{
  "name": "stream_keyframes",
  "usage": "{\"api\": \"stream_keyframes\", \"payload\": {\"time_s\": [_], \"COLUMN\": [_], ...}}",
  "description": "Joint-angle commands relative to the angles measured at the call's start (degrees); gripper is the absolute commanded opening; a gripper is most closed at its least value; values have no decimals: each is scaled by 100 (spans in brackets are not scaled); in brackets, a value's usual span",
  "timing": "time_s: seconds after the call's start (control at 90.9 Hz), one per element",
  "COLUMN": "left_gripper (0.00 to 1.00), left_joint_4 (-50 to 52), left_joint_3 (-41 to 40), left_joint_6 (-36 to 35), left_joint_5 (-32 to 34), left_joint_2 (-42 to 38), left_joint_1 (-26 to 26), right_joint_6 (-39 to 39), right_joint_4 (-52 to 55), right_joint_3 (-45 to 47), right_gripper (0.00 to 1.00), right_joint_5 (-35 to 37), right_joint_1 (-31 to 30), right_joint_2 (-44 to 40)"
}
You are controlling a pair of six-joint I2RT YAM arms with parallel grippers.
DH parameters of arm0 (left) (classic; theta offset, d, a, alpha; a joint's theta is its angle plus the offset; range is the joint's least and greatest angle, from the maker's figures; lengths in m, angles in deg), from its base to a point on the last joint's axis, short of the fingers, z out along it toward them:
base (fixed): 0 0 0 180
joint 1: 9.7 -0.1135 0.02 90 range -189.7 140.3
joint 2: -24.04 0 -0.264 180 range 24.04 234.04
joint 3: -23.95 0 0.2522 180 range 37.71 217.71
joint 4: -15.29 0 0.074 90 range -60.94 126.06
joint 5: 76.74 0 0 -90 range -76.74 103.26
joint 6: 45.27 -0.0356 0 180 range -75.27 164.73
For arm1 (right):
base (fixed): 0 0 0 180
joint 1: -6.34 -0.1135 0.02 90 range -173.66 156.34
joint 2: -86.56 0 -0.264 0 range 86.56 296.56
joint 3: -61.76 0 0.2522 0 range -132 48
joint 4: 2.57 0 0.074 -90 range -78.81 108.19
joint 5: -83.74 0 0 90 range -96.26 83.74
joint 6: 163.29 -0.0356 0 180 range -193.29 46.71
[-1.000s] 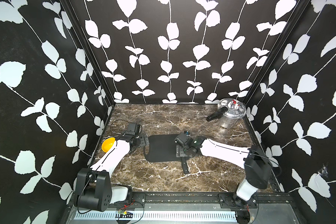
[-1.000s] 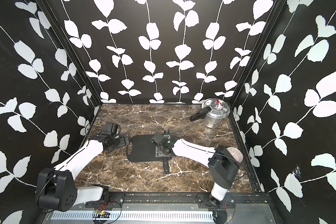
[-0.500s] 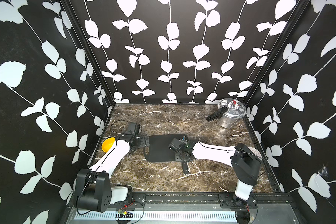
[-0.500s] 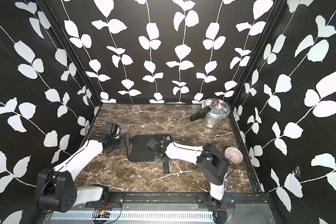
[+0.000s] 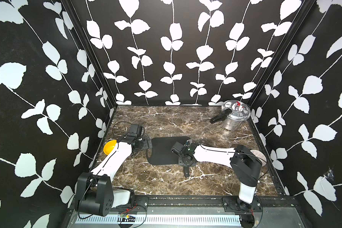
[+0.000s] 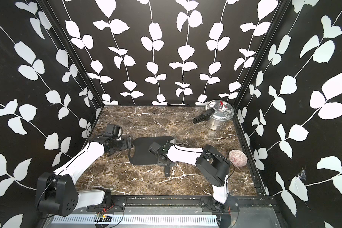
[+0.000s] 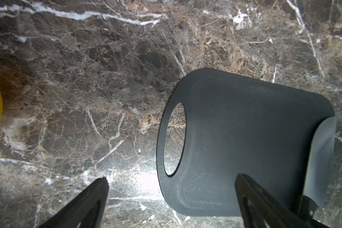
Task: Align the knife with the edge of the cutting board
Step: Adjust the knife at the edge of the cutting board.
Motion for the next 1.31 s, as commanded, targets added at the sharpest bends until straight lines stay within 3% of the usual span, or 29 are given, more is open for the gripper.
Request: {"api": "stream_keyframes", "payload": {"time_s": [0.0,0.286,0.418,1.298], "left_gripper": [98,98,98,98], "left_joint_4": [193,200,200,172], "left_joint_3": [129,173,171,187], "left_joint_6": [-33,-27,-3,59], "left_joint_5": [0,-23,-32,-67], "left_joint_2": [-216,-182,-168,-127], "left_joint_1": [13,20,16,23], "right_joint_6": [-76,39,188,511], "right_joint_4": [-77,-112,-245,-249], "right_joint_3": [-50,23,160,199], "right_gripper": [39,37,31,31], "right_joint_5": [-25,-113,-166,-476], "right_joint_1": [56,120,127,171], "right_joint_2": [82,64,-21,26]}}
